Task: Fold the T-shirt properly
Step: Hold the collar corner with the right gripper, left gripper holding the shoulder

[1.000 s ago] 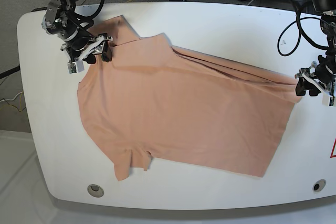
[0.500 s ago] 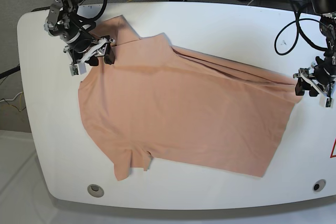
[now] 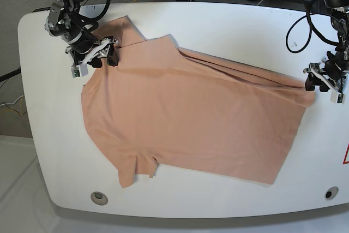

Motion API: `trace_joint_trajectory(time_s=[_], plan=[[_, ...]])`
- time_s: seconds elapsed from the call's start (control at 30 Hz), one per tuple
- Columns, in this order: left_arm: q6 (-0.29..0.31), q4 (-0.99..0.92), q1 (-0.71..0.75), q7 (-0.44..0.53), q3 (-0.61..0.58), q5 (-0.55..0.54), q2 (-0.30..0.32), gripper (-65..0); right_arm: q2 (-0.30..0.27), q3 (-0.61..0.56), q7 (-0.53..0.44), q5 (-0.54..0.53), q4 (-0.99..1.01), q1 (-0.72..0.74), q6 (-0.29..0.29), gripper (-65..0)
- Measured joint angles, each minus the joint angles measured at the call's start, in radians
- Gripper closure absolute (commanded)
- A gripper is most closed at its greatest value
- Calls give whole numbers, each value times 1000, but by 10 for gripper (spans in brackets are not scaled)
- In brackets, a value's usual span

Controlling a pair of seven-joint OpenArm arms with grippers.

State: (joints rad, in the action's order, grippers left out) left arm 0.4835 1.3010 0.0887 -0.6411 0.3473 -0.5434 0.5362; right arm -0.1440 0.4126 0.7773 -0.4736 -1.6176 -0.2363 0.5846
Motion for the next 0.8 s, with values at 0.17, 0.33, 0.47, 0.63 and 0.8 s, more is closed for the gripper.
trace_joint_trajectory(time_s=[0.17,0.33,0.47,0.63,0.8], plan=[[0,13,22,-8,8,-23,0,-320,0,2,6,-3,0,0,0,-344],[0,14,42,3,9,-32,2,-319,-1,-10,10,-1,3,3,0,-346],[0,14,44,3,7,-30,2,-320,0,-18,16,-1,3,6,3,-346],[-4,10,21,5,3,-12,2,-321,0,-16,20,6,9,14,3,-346],[-4,10,17,7,0,-14,2,-323,2,-13,24,7,13,19,3,-346]])
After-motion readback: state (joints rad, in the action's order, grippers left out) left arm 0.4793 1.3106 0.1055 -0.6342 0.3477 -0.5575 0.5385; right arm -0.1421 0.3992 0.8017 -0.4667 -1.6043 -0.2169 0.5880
